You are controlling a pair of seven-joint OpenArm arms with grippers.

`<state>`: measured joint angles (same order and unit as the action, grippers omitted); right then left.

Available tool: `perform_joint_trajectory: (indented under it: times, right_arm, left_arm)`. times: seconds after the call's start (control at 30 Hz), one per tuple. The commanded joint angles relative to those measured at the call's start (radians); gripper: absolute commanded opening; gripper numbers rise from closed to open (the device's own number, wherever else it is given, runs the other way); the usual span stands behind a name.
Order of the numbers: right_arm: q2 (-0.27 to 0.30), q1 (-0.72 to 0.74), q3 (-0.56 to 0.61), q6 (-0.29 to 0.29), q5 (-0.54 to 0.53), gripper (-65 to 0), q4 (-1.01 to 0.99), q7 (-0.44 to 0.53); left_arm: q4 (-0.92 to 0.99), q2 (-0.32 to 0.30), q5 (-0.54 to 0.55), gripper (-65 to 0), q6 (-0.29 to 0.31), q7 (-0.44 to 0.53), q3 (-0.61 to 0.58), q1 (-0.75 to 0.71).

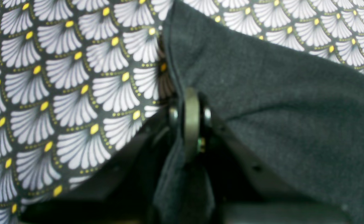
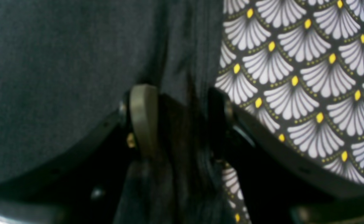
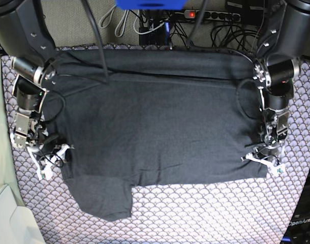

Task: Fold the T-shirt properly
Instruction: 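Move both grippers to the shirt's side edges and grasp them, then lift the side edges with both grippers and fold them toward the collar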

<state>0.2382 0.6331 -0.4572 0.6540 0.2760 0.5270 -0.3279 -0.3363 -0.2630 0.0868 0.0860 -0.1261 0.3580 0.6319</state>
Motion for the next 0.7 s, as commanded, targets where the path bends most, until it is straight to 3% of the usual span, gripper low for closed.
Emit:
perform_joint_trajectory:
  times: [0.0,0.1,0.23,0.43,0.67]
  right_arm:
    - [0.013,0.027,0.001,0.002,-0.007,-38.0,0.008,0.002]
    - [0.011,0.027,0.001,0.002,-0.007,-44.7,0.011,0.002]
    - [0.016,0.035,0.001,0.002,-0.007,-64.0,0.015,0.002]
    - [0.016,0.015,-0.004,0.008,-0.007,-65.0,0.143,-0.009]
    - [0.01,-0.051,-0.005,0.011,-0.008,-65.0,0.348,-0.104]
  left_arm:
    - [-0.008,-0.014,-0.003,-64.6,-0.012,-0.01,0.0,0.021]
    - [-0.008,-0.014,-0.003,-64.6,-0.012,-0.01,0.0,0.021]
    - [-0.01,-0.014,-0.003,-64.6,-0.009,-0.031,0.0,0.027]
    - [-0.226,-0.011,-0.003,-64.6,-0.007,-0.151,0.002,-0.011]
    - [-0.455,-0.009,0.005,-64.6,-0.005,-0.277,0.006,-0.09]
